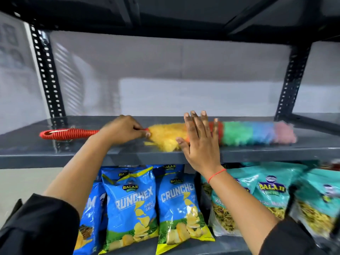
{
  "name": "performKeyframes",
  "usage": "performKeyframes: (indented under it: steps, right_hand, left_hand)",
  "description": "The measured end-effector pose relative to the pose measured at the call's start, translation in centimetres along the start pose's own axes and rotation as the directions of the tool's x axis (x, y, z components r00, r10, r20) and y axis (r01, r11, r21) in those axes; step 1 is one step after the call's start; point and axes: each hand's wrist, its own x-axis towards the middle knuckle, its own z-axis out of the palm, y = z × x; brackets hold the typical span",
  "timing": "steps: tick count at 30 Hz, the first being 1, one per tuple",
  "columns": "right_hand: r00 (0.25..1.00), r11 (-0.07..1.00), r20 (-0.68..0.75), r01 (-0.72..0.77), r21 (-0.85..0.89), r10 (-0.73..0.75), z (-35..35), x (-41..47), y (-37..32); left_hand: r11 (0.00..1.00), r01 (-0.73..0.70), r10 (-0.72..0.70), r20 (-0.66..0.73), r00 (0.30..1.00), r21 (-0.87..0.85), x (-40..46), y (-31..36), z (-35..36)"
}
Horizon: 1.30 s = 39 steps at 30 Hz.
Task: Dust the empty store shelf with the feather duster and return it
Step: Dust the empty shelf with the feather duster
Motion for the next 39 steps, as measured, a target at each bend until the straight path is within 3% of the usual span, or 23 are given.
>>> performKeyframes:
  steps: [2,4,6,9,11,13,16,18,21,23,25,29,31,34,37,39]
  right_hand:
    - [1.0,1.0,-0.002,0.002,-0.01,-0.002,-0.1,0.0,0.6]
    - [1.0,1.0,-0.01,0.001,-0.018,-0.001,-0.2,0.1,1.0]
    - [1.0,1.0,-0.029,0.003,-0.011,-0.003,-0.2,0.1,1.2]
    - [0.998,0.999,-0.067,0.003,0.046,0.0,-0.1,-0.1,1.4]
    - [0.996,0.998,-0.09,0.005,0.064,0.0,-0.3,-0.1,1.9]
    - [0.995,0.999,-0.097,-0.015,0.029,0.018,-0.5,-0.1,3.1]
    - [0.991,0.996,-0.1,-0.091,-0.002,0.09,-0.8,-0.4,5.3]
    - [0.982,0.988,-0.112,-0.152,-0.004,0.151,-1.0,-0.6,6.5]
    - [0.973,0.979,-0.115,-0.203,-0.034,0.198,-1.2,-1.3,8.4]
    - [0.971,0.971,-0.086,-0.23,-0.065,0.225,-1.6,-1.9,9.9]
    - [0.96,0.958,-0.058,-0.278,-0.064,0.274,-2.2,-2.5,11.5]
    - [0.946,0.944,-0.039,-0.324,-0.061,0.322,-2.6,-3.0,13.0]
    - [0.949,0.947,-0.047,-0.313,-0.065,0.311,-2.3,-3.1,13.2]
    - [0.954,0.953,-0.057,-0.299,-0.057,0.295,-2.2,-3.2,13.5]
    - [0.957,0.957,-0.058,-0.285,-0.05,0.283,-2.3,-3.3,13.7]
    - [0.959,0.958,-0.058,-0.281,-0.048,0.278,-2.3,-3.3,13.8]
  left_hand:
    - [0.997,0.047,-0.046,-0.007,0.999,0.062,1.4,1.0,0.8]
    - [0.972,0.101,-0.077,-0.12,0.99,0.212,2.9,1.7,1.4]
    - [0.971,0.101,-0.059,-0.195,0.979,0.215,3.7,2.6,1.7]
    - [0.996,-0.015,0.009,-0.071,0.997,-0.085,4.6,3.8,1.8]
    - [0.978,-0.065,0.075,0.044,0.996,-0.196,5.0,4.5,2.0]
    - [0.989,-0.064,0.075,0.08,0.994,-0.134,5.9,5.3,2.7]
    - [0.999,-0.031,0.032,-0.036,0.999,0.024,7.2,6.9,3.7]
    - [0.998,-0.055,0.054,-0.06,0.997,-0.021,8.0,8.0,4.2]
    - [0.962,-0.128,0.157,0.102,0.982,-0.242,8.6,9.2,4.8]
    - [0.96,-0.134,0.186,0.2,0.962,-0.246,8.9,10.0,5.2]
    - [0.978,-0.103,0.136,0.178,0.975,-0.182,9.6,10.9,5.6]
    - [0.999,-0.036,0.038,-0.08,0.996,0.028,11.1,13.1,6.5]
    - [0.996,-0.057,0.052,-0.058,0.997,-0.074,11.7,14.1,7.0]
    - [0.961,-0.122,0.153,0.11,0.982,-0.248,11.8,15.6,8.0]
    - [0.977,-0.122,0.151,0.163,0.975,-0.174,12.4,17.8,9.2]
    - [0.992,-0.099,0.103,0.053,0.993,-0.074,13.0,19.4,9.7]
